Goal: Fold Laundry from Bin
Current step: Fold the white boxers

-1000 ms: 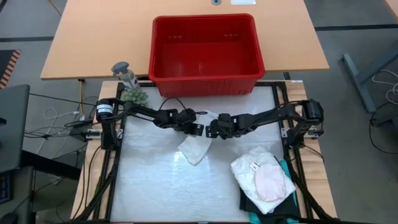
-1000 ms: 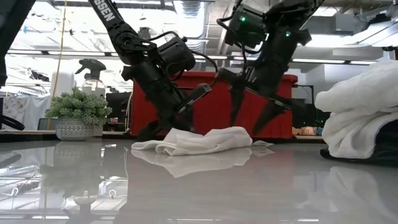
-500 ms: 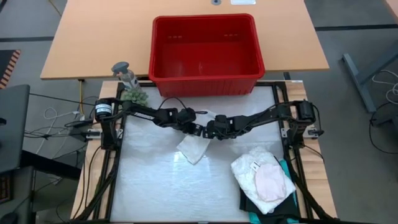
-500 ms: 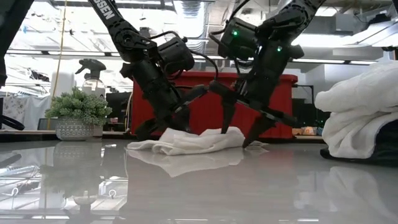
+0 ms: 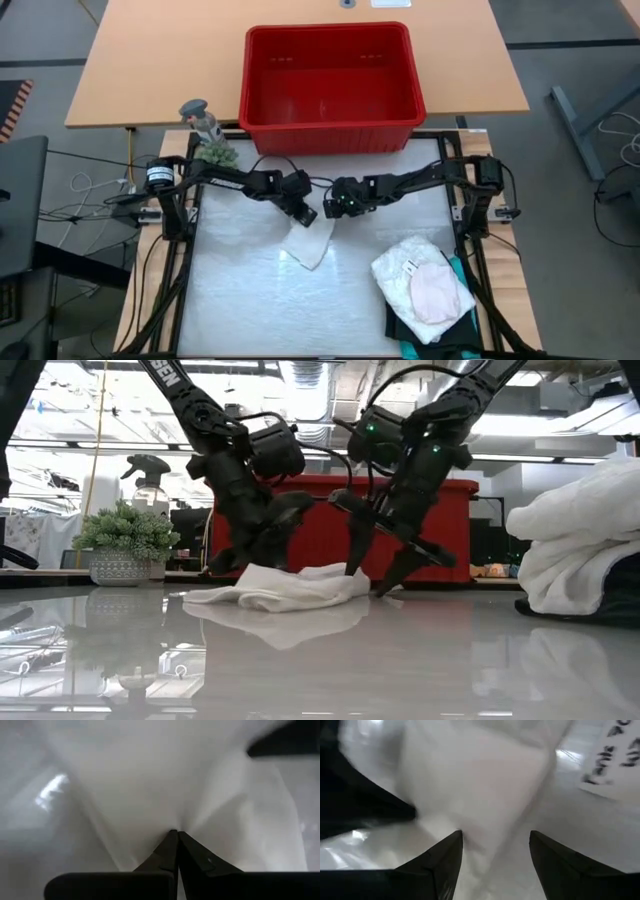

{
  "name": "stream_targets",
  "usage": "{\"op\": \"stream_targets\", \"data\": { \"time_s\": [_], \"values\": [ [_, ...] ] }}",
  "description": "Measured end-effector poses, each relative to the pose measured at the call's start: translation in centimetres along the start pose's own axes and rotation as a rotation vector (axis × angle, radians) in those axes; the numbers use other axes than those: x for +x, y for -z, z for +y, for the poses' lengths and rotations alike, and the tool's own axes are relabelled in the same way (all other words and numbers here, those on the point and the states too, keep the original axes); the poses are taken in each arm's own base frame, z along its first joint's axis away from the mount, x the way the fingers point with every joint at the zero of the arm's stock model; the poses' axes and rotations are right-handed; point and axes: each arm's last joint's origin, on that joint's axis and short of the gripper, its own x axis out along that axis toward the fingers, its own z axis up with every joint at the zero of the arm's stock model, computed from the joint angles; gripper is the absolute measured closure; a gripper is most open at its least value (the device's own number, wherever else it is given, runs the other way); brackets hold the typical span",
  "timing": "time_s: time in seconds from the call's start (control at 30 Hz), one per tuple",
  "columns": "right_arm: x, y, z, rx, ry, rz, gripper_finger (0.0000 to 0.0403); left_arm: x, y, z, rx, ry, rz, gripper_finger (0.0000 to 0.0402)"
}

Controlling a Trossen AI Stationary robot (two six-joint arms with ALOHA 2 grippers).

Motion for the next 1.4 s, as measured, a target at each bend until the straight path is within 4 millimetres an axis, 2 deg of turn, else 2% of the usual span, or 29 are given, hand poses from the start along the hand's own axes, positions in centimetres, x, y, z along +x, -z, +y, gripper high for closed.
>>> {"op": "stream_targets", "data": {
  "time_s": [0.13, 0.33, 0.47, 0.67, 0.8, 0.93, 1.03, 1.13, 1.4],
  "values": [
    [0.0, -0.6, 0.5, -0.004, -0.065, -0.024, 0.0147, -0.5, 0.0, -0.4, 0.055, 0.048, 0.008, 0.0402],
    [0.0, -1.1, 0.3, -0.003, -0.066, -0.028, 0.0147, -1.0, -0.2, -0.3, 0.08, 0.036, -0.02, 0.0402],
    [0.0, -1.5, 0.1, -0.058, -0.07, -0.038, 0.0147, -1.1, -0.5, -1.0, 0.155, 0.152, -0.021, 0.0402],
    [-0.1, -1.4, 0.2, -0.148, -0.081, -0.018, 0.0147, -3.1, -1.4, -1.3, 0.201, 0.313, -0.003, 0.0402],
    [-0.1, -1.3, 0.3, -0.146, -0.087, -0.004, 0.0147, -5.3, -1.7, -0.3, 0.156, 0.227, -0.026, 0.0402],
    [-0.1, -1.2, 0.4, -0.059, -0.088, -0.025, 0.0147, -7.4, -1.0, 0.8, 0.048, -0.061, -0.103, 0.0401],
    [-0.2, -1.1, 1.0, -0.04, -0.122, -0.074, 0.0147, -8.4, -0.6, 0.9, 0.036, -0.087, -0.144, 0.0401],
    [-0.1, -0.6, 1.4, -0.024, -0.144, -0.081, 0.0147, -8.3, -0.1, 1.2, 0.014, -0.054, -0.147, 0.0401],
    [0.8, 0.6, 1.5, 0.031, -0.109, -0.08, 0.0147, -5.9, 2.4, 3.3, -0.065, -0.005, -0.156, 0.0401]
  ]
}}
